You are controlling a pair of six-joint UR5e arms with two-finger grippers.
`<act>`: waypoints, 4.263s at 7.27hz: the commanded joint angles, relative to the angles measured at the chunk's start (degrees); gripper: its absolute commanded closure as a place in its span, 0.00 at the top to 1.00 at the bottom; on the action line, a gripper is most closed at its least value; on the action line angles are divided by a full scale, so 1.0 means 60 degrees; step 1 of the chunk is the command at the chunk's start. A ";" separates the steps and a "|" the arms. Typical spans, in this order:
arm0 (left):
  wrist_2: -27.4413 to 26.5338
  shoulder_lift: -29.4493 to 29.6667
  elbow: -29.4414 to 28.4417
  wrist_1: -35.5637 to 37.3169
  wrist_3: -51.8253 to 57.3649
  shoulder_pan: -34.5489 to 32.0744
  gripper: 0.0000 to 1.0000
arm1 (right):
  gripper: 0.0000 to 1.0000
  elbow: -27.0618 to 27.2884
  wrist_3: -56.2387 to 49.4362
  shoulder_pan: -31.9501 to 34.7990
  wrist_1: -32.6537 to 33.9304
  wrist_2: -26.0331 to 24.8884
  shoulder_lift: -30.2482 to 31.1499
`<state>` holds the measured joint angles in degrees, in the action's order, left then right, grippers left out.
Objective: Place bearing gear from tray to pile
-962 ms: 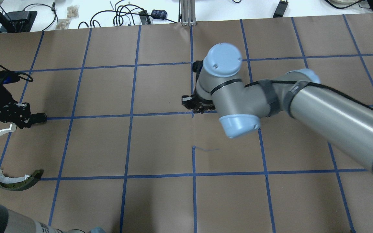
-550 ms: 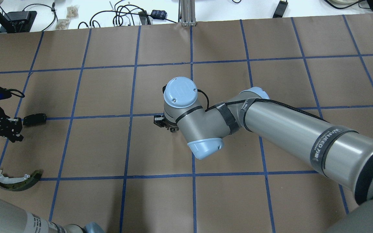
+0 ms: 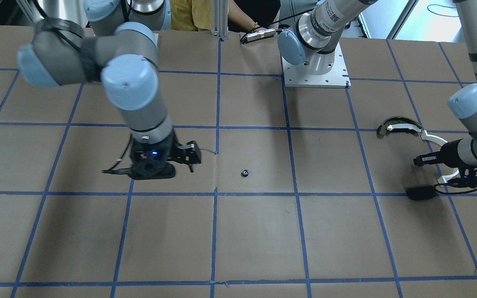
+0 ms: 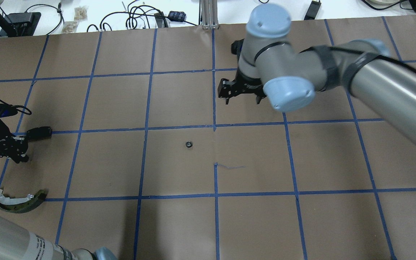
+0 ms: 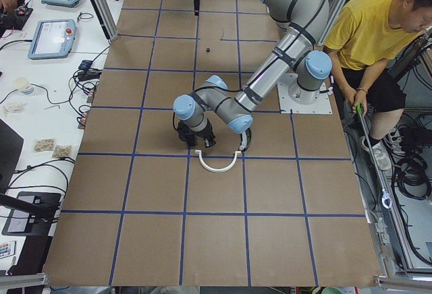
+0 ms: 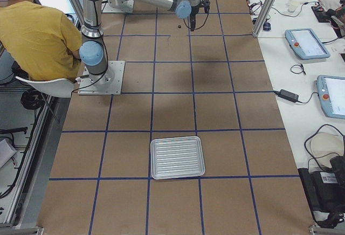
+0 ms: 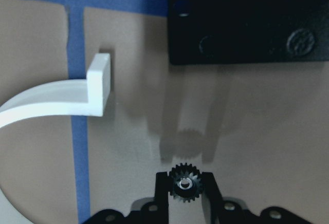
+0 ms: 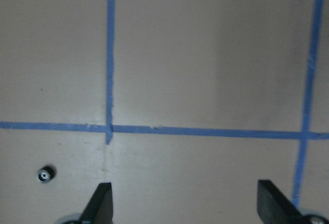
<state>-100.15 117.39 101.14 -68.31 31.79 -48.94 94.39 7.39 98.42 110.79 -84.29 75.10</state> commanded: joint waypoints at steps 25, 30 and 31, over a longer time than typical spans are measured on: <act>0.2101 0.0109 0.0370 0.1703 -0.5517 -0.9436 0.57 | 1.00 -0.1259 -0.2550 -0.1696 -0.3524 -0.0893 0.2484; 0.2072 0.0006 0.0312 0.1234 -0.5518 -0.9378 0.00 | 1.00 -0.1215 -0.2580 -0.1741 -0.3495 -0.0863 0.2484; 0.2058 -0.0110 0.0196 0.1118 -0.5430 -0.9233 0.00 | 1.00 -0.1215 -0.2580 -0.1741 -0.3494 -0.0863 0.2484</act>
<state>-87.75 117.38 102.98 -61.03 -1.24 -105.06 87.09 -8.09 87.98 89.81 -89.47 90.00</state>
